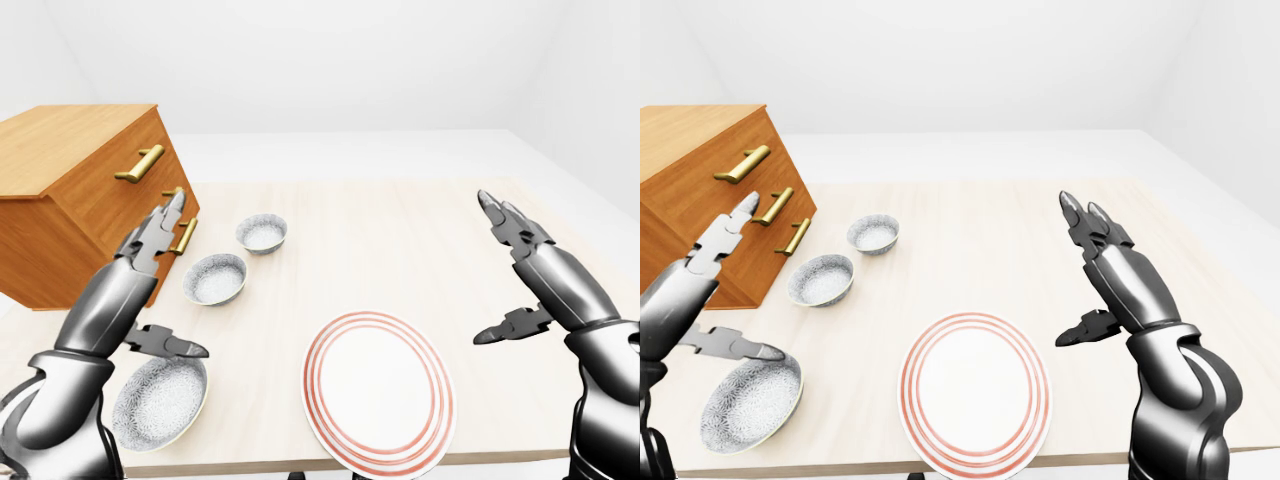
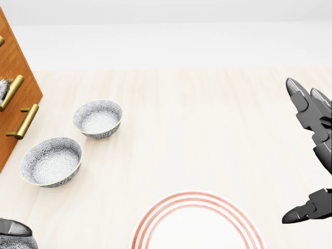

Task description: Put the bowl in the middle on the plate.

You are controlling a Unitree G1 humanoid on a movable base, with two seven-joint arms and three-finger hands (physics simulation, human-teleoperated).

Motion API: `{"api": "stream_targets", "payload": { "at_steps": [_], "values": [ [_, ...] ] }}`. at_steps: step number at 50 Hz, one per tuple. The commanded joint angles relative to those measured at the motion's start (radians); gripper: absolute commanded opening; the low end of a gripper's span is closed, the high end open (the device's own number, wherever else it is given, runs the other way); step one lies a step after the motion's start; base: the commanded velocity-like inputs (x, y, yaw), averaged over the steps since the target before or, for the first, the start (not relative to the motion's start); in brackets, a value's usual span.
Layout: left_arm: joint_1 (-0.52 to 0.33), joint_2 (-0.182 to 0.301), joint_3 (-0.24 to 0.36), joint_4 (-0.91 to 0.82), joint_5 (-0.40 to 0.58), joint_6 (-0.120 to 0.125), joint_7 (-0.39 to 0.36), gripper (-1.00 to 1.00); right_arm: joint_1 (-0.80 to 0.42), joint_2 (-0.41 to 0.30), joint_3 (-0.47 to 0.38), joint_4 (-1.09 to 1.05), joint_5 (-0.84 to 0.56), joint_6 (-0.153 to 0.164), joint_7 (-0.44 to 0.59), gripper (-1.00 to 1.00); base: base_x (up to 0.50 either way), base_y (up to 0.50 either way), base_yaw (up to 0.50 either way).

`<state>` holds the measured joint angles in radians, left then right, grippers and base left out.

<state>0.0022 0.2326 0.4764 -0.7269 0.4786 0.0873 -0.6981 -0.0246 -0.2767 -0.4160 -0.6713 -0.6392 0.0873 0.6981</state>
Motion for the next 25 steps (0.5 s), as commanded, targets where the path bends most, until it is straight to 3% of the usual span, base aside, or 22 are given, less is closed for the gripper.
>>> {"api": "stream_targets", "payload": {
  "at_steps": [1, 25],
  "values": [
    [-0.047, 0.015, -0.086, 0.093, 0.099, 0.0, 0.0, 1.0, 0.001, 0.001, 0.002, 0.004, 0.0, 0.0, 0.0, 1.0, 0.0, 0.0, 0.0],
    [-0.175, 0.052, -0.182, 0.229, 0.269, 0.0, 0.09, 1.0, 0.002, 0.0, -0.001, -0.001, -0.001, 0.0, 0.0, 1.0, 0.0, 0.0, 0.0]
  ]
}}
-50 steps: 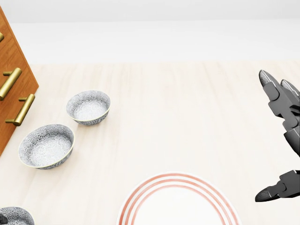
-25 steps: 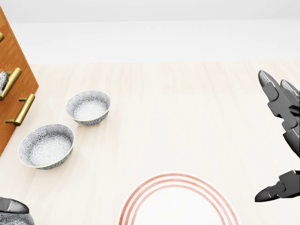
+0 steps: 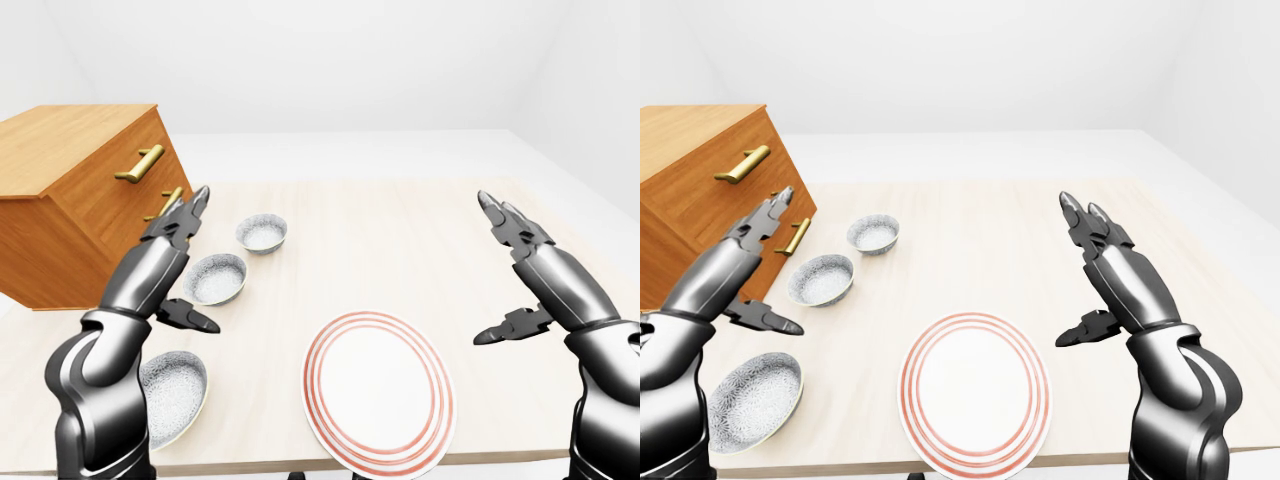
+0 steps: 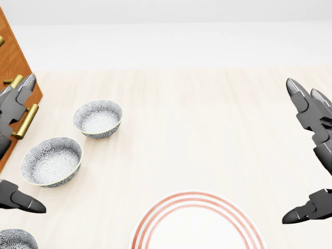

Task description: Put the bowl in the middle on the plate.

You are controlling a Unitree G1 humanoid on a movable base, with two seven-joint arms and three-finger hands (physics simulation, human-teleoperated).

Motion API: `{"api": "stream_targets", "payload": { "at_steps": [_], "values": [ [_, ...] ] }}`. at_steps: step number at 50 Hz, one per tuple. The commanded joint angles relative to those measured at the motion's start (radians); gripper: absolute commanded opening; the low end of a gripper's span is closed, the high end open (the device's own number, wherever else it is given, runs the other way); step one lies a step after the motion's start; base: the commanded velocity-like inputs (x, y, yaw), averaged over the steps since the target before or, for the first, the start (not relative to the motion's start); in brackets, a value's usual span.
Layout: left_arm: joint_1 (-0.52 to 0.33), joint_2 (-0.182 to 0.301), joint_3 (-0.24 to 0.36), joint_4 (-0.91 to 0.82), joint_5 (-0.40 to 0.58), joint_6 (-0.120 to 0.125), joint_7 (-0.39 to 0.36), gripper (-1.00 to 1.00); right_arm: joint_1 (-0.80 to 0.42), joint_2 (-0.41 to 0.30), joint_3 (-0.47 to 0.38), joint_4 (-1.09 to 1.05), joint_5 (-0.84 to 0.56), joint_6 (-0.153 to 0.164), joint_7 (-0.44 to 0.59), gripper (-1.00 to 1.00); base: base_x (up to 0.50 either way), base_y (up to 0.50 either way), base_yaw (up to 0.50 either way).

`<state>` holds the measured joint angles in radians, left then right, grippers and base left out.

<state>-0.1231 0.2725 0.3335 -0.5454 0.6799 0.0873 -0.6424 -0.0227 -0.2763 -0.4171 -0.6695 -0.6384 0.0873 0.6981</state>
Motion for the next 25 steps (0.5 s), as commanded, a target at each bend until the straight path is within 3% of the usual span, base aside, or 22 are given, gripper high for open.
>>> {"api": "stream_targets", "payload": {
  "at_steps": [1, 18, 25],
  "values": [
    [-0.05, 0.014, -0.044, 0.049, 0.08, 0.0, 0.038, 1.0, -0.001, 0.0, 0.0, -0.002, -0.001, 0.0, 0.0, 1.0, 0.0, 0.0, 0.0],
    [-0.059, -0.006, -0.075, 0.066, 0.196, 0.0, 0.08, 1.0, -0.001, 0.0, 0.001, 0.011, 0.005, 0.0, 0.0, 1.0, 0.0, 0.0, 0.0],
    [-0.12, 0.006, -0.111, 0.123, 0.249, 0.0, 0.105, 1.0, 0.0, 0.0, 0.002, 0.015, 0.007, 0.0, 0.0, 1.0, 0.0, 0.0, 0.0]
  ]
}}
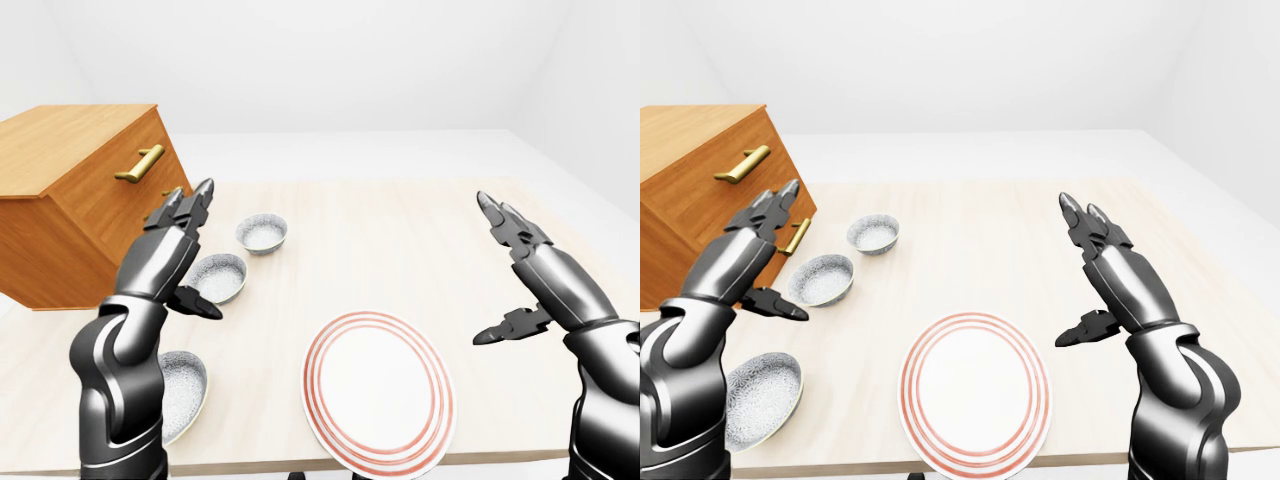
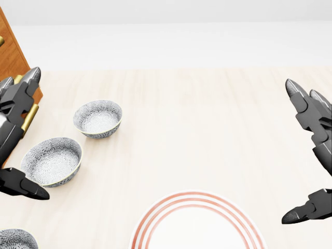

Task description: Put the bowl in the middle on the plate.

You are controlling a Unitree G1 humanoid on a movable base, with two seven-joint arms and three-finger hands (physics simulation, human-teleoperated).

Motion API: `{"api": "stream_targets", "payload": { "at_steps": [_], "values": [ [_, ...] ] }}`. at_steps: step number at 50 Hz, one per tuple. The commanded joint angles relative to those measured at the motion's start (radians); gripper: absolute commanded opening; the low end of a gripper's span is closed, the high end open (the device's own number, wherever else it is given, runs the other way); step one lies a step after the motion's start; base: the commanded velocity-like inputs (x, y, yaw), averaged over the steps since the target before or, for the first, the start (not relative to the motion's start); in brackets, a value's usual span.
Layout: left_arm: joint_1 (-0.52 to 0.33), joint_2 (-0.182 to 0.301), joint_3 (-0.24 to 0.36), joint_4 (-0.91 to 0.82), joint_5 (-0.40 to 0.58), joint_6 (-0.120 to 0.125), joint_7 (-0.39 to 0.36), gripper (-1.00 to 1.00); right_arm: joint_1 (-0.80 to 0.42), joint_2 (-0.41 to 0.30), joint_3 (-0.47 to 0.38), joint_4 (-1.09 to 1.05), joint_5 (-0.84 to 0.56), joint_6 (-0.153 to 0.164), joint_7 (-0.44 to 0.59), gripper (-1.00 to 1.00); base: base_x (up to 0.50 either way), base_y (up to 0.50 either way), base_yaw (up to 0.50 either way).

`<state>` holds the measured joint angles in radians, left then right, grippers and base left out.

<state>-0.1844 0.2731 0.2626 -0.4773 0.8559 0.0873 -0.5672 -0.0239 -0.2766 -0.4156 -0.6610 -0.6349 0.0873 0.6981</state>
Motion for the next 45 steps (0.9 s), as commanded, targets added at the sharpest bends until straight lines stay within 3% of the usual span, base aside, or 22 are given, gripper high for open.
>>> {"api": "stream_targets", "payload": {
  "at_steps": [1, 6, 23, 25, 27, 29, 35, 45],
  "values": [
    [-0.069, 0.003, -0.045, 0.059, 0.076, 0.0, 0.025, 1.0, 0.001, 0.0, 0.0, 0.005, 0.003, 0.0, 0.0, 1.0, 0.0, 0.0, 0.0],
    [-0.11, -0.007, -0.078, 0.082, 0.11, 0.0, 0.023, 1.0, -0.001, -0.001, 0.001, 0.002, 0.001, 0.0, 0.0, 1.0, 0.0, 0.0, 0.0],
    [-0.069, -0.031, -0.098, 0.087, 0.131, 0.0, 0.043, 1.0, -0.002, -0.003, 0.001, -0.008, -0.001, 0.0, 0.0, 1.0, 0.0, 0.0, 0.0],
    [-0.078, -0.079, -0.086, 0.074, 0.048, 0.0, -0.012, 1.0, -0.003, -0.003, 0.001, -0.01, -0.001, 0.0, 0.0, 1.0, 0.0, 0.0, 0.0],
    [-0.09, -0.035, -0.099, 0.099, 0.087, 0.0, 0.024, 1.0, -0.003, -0.003, 0.001, -0.01, -0.002, 0.0, 0.0, 1.0, 0.0, 0.0, 0.0],
    [-0.098, -0.044, -0.1, 0.1, 0.07, 0.0, 0.015, 1.0, 0.0, 0.001, 0.0, 0.006, 0.005, 0.0, 0.0, 1.0, 0.0, 0.0, 0.0],
    [-0.087, -0.027, -0.133, 0.141, 0.145, 0.0, 0.044, 1.0, 0.0, -0.002, -0.002, 0.004, 0.007, 0.0, 0.0, 1.0, 0.0, 0.0, 0.0],
    [-0.133, -0.034, -0.136, 0.203, 0.2, 0.0, 0.067, 1.0, 0.001, -0.002, -0.003, 0.0, 0.007, 0.0, 0.0, 1.0, 0.0, 0.0, 0.0]
  ]
}}
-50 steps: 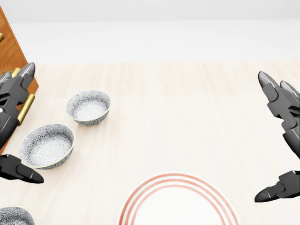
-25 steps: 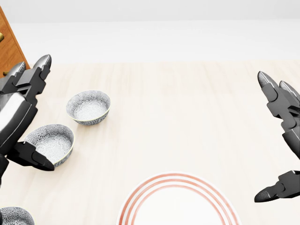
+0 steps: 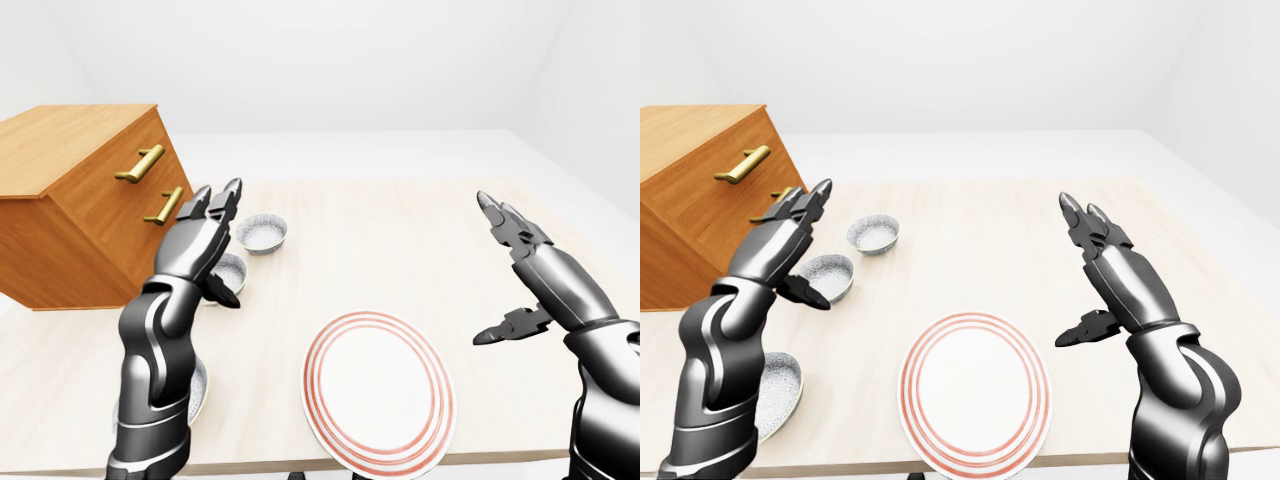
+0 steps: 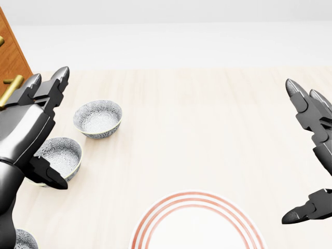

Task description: Put the bowl in the middle on the plate.

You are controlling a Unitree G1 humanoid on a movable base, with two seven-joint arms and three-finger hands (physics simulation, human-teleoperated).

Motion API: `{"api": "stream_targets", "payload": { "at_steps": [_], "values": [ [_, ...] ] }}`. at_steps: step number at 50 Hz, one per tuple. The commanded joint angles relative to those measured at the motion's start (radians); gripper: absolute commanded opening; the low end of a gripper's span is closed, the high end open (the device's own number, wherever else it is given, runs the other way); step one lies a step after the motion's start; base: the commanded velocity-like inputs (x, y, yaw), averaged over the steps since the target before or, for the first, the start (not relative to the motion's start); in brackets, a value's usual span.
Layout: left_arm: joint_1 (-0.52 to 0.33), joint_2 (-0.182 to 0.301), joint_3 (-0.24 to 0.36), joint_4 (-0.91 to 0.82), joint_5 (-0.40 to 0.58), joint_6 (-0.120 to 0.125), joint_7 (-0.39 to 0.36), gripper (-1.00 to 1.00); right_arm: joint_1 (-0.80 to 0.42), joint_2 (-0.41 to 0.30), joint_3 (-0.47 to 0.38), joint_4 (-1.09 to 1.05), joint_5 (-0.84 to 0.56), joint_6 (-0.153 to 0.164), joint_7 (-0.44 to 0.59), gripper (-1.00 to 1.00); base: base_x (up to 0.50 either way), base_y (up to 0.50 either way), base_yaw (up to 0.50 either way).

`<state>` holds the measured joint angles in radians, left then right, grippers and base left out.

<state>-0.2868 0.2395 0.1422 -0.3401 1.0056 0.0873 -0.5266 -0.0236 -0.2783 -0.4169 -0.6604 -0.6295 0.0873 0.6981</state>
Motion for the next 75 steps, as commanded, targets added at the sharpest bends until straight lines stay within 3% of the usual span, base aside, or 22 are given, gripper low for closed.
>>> {"api": "stream_targets", "payload": {
  "at_steps": [1, 15, 41, 52, 53, 60, 75],
  "values": [
    [-0.033, -0.001, -0.018, 0.071, 0.053, 0.0, 0.026, 1.0, 0.001, 0.0, -0.002, 0.0, 0.002, 0.0, 0.0, 1.0, 0.0, 0.0, 0.0],
    [-0.056, 0.018, -0.02, 0.19, 0.072, 0.0, 0.077, 1.0, 0.0, 0.0, 0.001, -0.003, -0.001, 0.0, 0.0, 1.0, 0.0, 0.0, 0.0],
    [-0.046, 0.005, -0.046, 0.309, 0.075, 0.0, 0.149, 1.0, -0.001, 0.0, 0.001, -0.004, -0.001, 0.0, 0.0, 1.0, 0.0, 0.0, 0.0],
    [-0.045, 0.019, -0.052, 0.318, 0.113, 0.0, 0.129, 1.0, 0.0, 0.0, -0.001, 0.01, 0.006, 0.0, 0.0, 1.0, 0.0, 0.0, 0.0],
    [-0.048, 0.029, -0.053, 0.34, 0.129, -0.016, 0.145, 1.0, 0.0, 0.0, 0.0, 0.013, 0.008, 0.0, 0.0, 1.0, 0.0, 0.0, 0.0],
    [-0.04, 0.051, -0.038, 0.354, 0.179, -0.057, 0.15, 1.0, -0.002, -0.002, 0.001, 0.006, 0.006, 0.0, 0.0, 1.0, 0.0, 0.0, 0.0],
    [-0.041, 0.053, -0.036, 0.381, 0.224, -0.088, 0.154, 1.0, -0.002, -0.002, 0.0, 0.0, 0.004, 0.0, 0.0, 1.0, 0.0, 0.0, 0.0]
  ]
}}
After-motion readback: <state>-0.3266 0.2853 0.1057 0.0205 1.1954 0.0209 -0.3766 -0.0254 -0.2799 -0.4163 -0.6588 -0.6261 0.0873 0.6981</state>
